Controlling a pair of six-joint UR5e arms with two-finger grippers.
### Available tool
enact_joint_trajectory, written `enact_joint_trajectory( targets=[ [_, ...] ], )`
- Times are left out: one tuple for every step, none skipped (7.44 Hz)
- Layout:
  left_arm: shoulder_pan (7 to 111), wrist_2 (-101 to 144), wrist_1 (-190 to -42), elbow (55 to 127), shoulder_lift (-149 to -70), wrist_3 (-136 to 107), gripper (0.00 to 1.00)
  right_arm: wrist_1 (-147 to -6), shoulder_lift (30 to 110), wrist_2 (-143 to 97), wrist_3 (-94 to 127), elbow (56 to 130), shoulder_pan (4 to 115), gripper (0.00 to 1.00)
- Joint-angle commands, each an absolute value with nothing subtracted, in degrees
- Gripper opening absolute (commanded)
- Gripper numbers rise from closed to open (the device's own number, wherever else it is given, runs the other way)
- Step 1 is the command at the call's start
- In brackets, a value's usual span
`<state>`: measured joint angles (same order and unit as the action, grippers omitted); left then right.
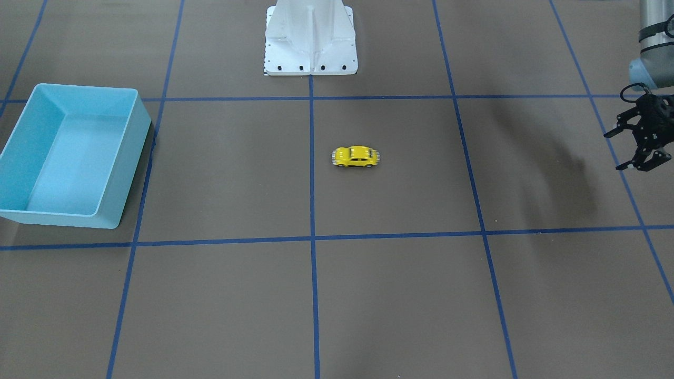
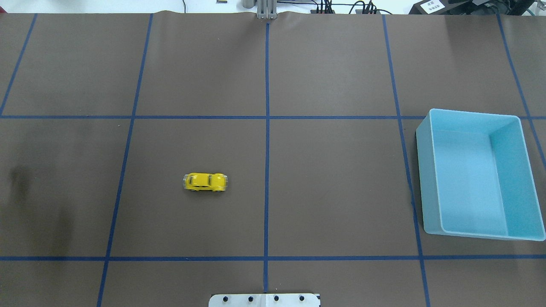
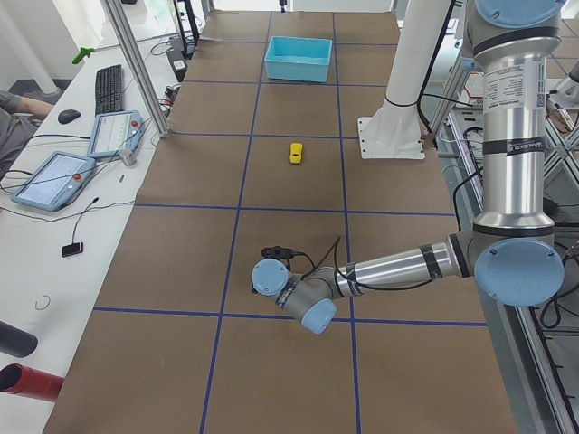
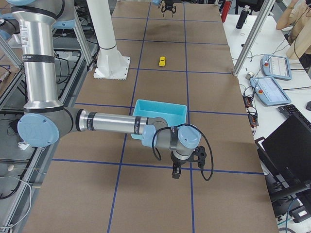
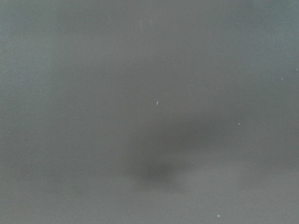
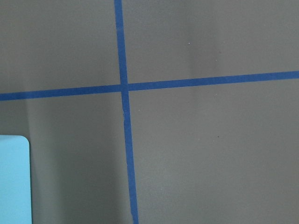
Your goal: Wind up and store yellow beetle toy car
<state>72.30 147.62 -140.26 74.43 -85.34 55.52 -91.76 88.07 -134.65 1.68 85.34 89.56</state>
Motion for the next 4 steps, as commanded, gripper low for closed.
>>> enact_joint_trajectory(
  targets=[
    [72.7, 149.1, -140.5, 77.4, -86.3, 43.7, 1.00, -91.7, 88.1, -134.6, 1.7, 85.3, 89.6, 1.00],
    [72.7, 149.1, -140.5, 79.5, -86.9, 35.7, 1.00, -91.7, 88.1, -134.6, 1.6, 85.3, 89.6, 1.00],
    [72.7, 149.0, -140.7, 80.1, -87.9, 26.3, 1.00, -91.7, 88.1, -134.6, 1.6, 85.3, 89.6, 1.00],
    [72.7, 148.7, -140.6, 79.9, -88.8, 19.6, 1.00, -91.7, 88.1, -134.6, 1.6, 85.4, 89.6, 1.00]
  ],
)
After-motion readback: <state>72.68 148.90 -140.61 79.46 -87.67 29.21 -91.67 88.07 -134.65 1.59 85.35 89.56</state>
